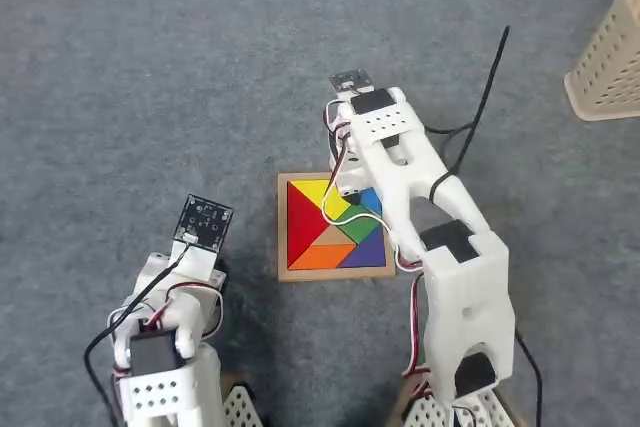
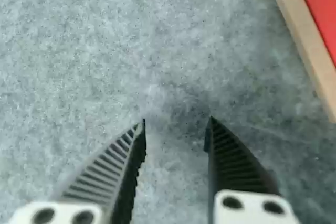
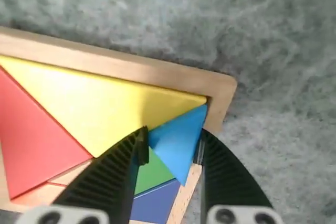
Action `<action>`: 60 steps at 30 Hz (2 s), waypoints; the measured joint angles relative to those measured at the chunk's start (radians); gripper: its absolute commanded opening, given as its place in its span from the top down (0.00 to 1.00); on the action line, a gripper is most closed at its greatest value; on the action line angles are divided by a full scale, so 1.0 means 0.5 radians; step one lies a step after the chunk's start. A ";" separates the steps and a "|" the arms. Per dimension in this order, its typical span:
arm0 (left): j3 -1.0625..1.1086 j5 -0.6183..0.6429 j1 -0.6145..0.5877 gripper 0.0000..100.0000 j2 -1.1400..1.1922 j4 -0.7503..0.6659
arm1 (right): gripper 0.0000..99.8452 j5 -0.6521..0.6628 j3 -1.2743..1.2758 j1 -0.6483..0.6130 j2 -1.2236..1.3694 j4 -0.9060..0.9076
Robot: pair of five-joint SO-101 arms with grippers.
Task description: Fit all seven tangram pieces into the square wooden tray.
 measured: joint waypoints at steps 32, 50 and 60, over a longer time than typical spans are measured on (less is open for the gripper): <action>0.000 0.000 0.000 0.82 0.000 0.000 | 0.99 0.058 1.924 0.439 -1.854 -0.709; 0.000 0.000 0.000 0.82 0.000 0.000 | 0.99 0.537 3.210 0.902 -3.225 -0.807; 0.000 0.000 0.000 0.82 0.000 0.000 | 0.99 0.546 3.578 0.921 -3.867 -0.816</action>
